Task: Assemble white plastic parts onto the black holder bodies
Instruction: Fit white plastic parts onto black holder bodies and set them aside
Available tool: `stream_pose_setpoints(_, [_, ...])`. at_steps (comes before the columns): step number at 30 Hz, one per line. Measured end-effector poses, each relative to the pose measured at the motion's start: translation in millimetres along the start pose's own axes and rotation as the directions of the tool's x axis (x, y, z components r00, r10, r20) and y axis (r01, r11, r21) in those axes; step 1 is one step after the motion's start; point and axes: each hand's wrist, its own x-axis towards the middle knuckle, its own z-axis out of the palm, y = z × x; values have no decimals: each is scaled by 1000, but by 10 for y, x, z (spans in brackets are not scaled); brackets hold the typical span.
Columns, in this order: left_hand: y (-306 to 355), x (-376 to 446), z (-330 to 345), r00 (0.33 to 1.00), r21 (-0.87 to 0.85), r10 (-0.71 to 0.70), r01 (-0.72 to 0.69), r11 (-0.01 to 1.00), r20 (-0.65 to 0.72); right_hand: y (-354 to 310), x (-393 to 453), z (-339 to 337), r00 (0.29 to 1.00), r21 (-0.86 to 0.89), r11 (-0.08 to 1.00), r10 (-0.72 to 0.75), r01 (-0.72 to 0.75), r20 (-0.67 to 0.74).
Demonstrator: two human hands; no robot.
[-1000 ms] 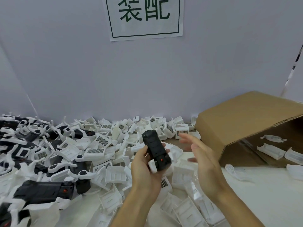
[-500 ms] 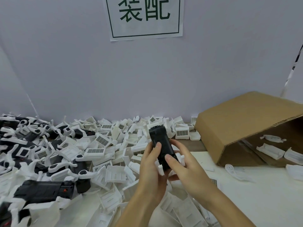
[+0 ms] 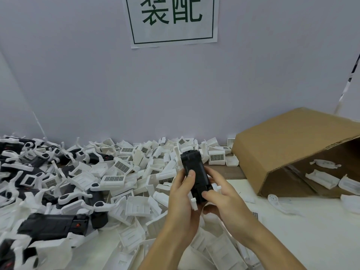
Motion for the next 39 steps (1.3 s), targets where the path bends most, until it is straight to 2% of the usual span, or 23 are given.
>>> stream_pose_setpoints(9, [27, -21, 7, 1000, 13, 10, -10, 1000, -14, -12, -6, 0, 1000, -101, 995, 1, -3, -15])
stream_pose_setpoints(16, [19, -24, 26, 998, 47, 56, -56, 997, 3, -18, -20, -1, 999, -99, 995, -21, 17, -40])
stream_pose_setpoints(39, [-24, 18, -3, 999, 21, 20, -19, 1000, -36, -23, -19, -10, 1000, -98, 995, -20, 21, 11])
